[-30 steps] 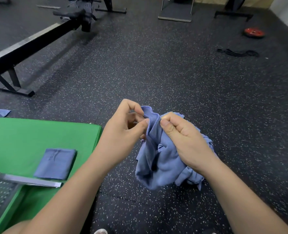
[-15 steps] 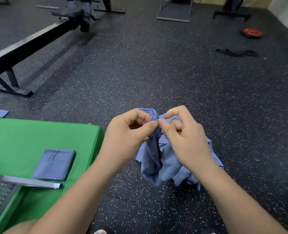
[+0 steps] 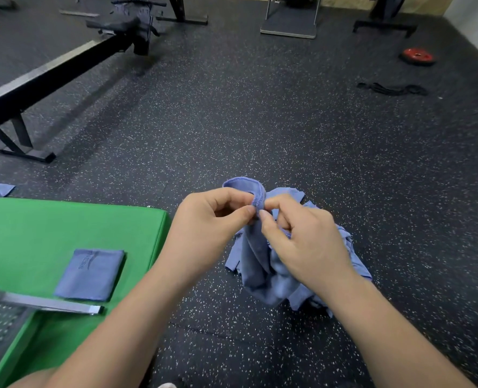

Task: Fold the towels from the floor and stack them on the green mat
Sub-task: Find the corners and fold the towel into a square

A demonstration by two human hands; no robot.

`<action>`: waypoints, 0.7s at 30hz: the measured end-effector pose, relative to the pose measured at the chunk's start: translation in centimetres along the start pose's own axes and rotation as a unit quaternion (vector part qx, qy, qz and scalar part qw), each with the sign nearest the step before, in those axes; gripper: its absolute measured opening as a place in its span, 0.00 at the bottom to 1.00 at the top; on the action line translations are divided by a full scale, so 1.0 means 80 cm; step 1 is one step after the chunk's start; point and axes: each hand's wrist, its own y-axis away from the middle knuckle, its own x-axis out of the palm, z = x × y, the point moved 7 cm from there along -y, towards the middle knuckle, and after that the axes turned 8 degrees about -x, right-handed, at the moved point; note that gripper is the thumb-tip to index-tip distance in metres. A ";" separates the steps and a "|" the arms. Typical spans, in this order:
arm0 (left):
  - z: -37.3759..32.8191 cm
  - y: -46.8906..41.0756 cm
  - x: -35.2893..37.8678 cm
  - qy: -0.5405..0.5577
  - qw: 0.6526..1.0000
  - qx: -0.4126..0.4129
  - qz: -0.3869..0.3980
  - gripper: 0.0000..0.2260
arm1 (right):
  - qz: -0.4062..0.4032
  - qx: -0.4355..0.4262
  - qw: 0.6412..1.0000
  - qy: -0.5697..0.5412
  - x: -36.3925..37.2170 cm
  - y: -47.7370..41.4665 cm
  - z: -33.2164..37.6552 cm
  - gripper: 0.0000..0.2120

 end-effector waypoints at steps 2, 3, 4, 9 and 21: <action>0.001 0.000 0.000 -0.006 1.000 -0.002 -0.003 0.06 | 0.001 -0.004 1.000 0.010 0.000 0.000 0.001 0.07; 0.001 0.000 0.000 -0.006 1.000 -0.003 -0.007 0.06 | 0.001 -0.001 1.000 0.011 0.000 0.000 0.000 0.07; 0.001 0.000 -0.001 -0.006 1.000 -0.004 -0.013 0.06 | 0.003 0.004 1.000 0.011 0.000 0.000 -0.002 0.08; -0.001 0.000 -0.004 -0.007 0.999 -0.007 -0.034 0.07 | 0.026 0.001 1.000 0.012 0.000 -0.001 -0.001 0.12; -0.017 0.007 0.001 -0.137 0.987 0.087 -0.005 0.18 | 0.070 -0.009 0.997 0.018 0.008 -0.002 -0.007 0.11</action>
